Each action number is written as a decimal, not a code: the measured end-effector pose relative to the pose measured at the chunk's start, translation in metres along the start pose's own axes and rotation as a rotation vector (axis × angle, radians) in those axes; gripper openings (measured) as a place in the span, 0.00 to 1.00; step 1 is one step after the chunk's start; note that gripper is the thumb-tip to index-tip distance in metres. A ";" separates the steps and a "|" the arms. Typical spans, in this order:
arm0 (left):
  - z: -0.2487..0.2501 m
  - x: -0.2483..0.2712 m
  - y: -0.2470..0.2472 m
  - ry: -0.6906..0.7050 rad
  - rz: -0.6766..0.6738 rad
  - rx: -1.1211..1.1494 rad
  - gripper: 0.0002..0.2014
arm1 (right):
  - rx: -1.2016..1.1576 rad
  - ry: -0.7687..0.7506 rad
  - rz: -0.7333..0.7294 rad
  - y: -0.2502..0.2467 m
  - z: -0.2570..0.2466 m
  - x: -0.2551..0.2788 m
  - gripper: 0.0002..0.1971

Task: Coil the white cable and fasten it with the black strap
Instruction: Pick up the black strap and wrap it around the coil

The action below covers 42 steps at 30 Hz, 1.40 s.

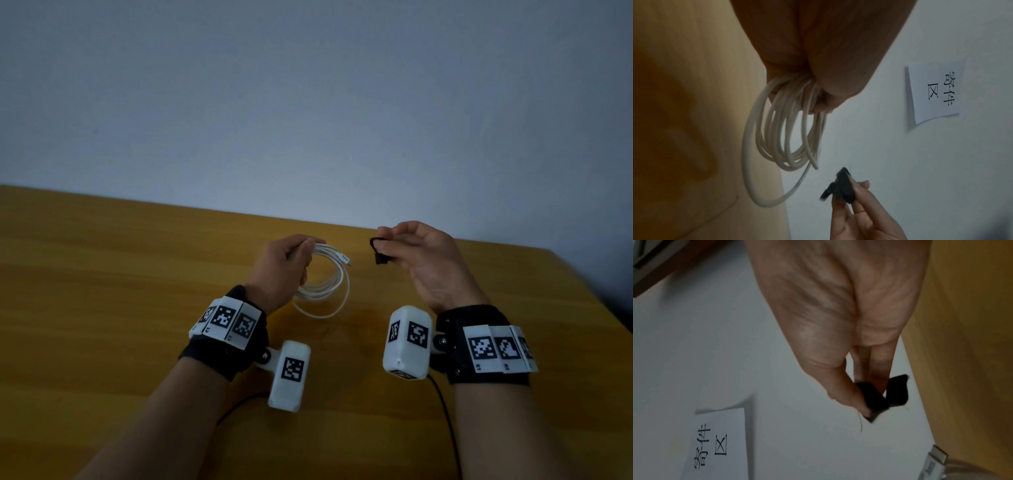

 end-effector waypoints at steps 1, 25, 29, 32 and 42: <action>-0.001 0.000 0.001 -0.003 -0.007 -0.002 0.14 | -0.029 0.002 -0.020 0.001 -0.001 0.001 0.14; -0.002 0.001 -0.001 -0.027 -0.030 0.018 0.13 | 0.230 0.067 0.143 0.000 -0.001 0.001 0.17; -0.003 0.000 -0.001 -0.033 -0.029 0.025 0.13 | 0.302 0.091 0.150 0.000 -0.001 -0.001 0.05; -0.005 0.000 -0.002 -0.033 -0.025 0.023 0.13 | 0.377 0.150 0.089 0.003 0.004 -0.002 0.02; -0.005 -0.001 -0.001 -0.040 -0.020 0.030 0.13 | 0.399 0.232 -0.010 0.008 0.006 -0.001 0.03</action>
Point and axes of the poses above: each hand's wrist, its own x-axis away from the middle knuckle, its own y-axis out of the palm, z = x × y, the point moved 3 cm from there along -x, towards the middle knuckle, and after that the axes turned 15 degrees about x, right-handed, at the moved point
